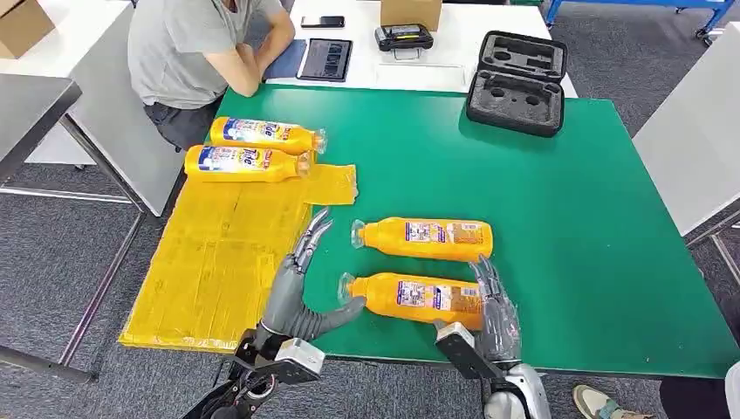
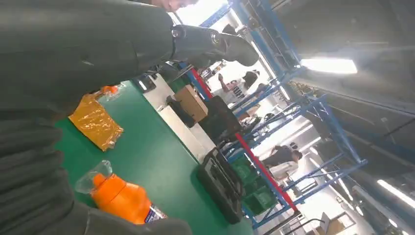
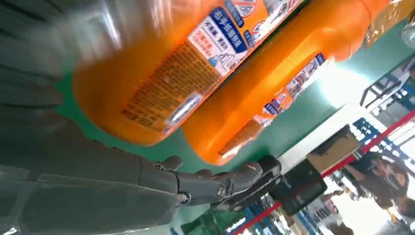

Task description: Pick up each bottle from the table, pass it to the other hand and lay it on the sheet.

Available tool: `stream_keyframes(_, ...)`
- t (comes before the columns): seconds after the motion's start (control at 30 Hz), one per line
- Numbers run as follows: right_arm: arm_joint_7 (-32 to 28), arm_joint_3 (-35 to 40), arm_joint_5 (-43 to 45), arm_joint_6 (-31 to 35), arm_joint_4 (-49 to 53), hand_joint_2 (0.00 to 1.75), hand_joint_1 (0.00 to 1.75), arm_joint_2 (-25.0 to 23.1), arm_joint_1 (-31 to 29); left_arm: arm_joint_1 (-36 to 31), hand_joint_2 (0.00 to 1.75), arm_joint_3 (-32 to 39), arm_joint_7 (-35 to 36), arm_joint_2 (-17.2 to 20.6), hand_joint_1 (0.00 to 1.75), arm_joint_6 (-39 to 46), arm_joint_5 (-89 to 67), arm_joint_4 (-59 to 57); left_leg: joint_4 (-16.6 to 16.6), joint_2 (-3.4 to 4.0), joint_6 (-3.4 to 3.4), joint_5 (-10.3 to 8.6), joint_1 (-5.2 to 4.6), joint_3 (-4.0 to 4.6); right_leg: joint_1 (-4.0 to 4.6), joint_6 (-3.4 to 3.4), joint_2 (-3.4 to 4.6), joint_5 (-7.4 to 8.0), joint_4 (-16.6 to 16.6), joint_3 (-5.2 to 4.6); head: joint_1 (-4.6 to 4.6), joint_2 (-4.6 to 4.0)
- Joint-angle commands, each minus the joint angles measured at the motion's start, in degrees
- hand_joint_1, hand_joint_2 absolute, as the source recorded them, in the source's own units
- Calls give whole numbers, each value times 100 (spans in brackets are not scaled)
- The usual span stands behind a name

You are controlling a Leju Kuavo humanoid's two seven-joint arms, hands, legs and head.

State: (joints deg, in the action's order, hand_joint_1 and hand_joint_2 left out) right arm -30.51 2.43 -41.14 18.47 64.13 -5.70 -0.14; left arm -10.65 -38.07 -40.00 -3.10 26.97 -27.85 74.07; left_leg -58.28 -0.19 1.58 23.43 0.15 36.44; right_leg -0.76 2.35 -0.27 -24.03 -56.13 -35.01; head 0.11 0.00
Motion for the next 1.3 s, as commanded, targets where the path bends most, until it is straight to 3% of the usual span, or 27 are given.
stream_keyframes(0.03, 62, 149, -264, -137, -403, 175, 0, 215, -295, -290, 175, -103, 0, -5, 0, -60, 74, -231, 5, 2, -5, 10, 2, -31, 2, -7, 2, -8, 7, 32, -2, 0)
stream_keyframes(0.4, 229, 186, -270, -279, -893, 175, 0, 400, -416, -216, 175, -147, 0, 43, 0, -35, 96, -229, 7, 3, -4, 5, 2, -21, 2, -5, 3, -3, 9, 22, 0, 0)
stream_keyframes(0.7, 1123, 360, -910, -473, -1084, 175, 0, 457, -468, -233, 175, -138, 0, -25, 0, -122, 17, -290, 5, 1, -4, 7, 2, -26, 2, -6, 2, -5, 8, 27, 2, 0)
stream_keyframes(1.27, 1168, 333, -902, -741, -1133, 175, 0, 519, -503, -256, 175, -155, 0, -73, 0, -122, 5, -315, 7, 0, -5, 8, 3, -50, 4, -10, 0, -4, 11, 46, 0, 0)
stream_keyframes(1.3, 1098, 312, -845, -759, -1117, 175, 154, 524, -497, -259, 175, -155, 0, -84, 0, -132, 9, -320, 6, 0, -7, 5, 4, -43, 4, -6, 0, -1, 10, 40, 0, 0)
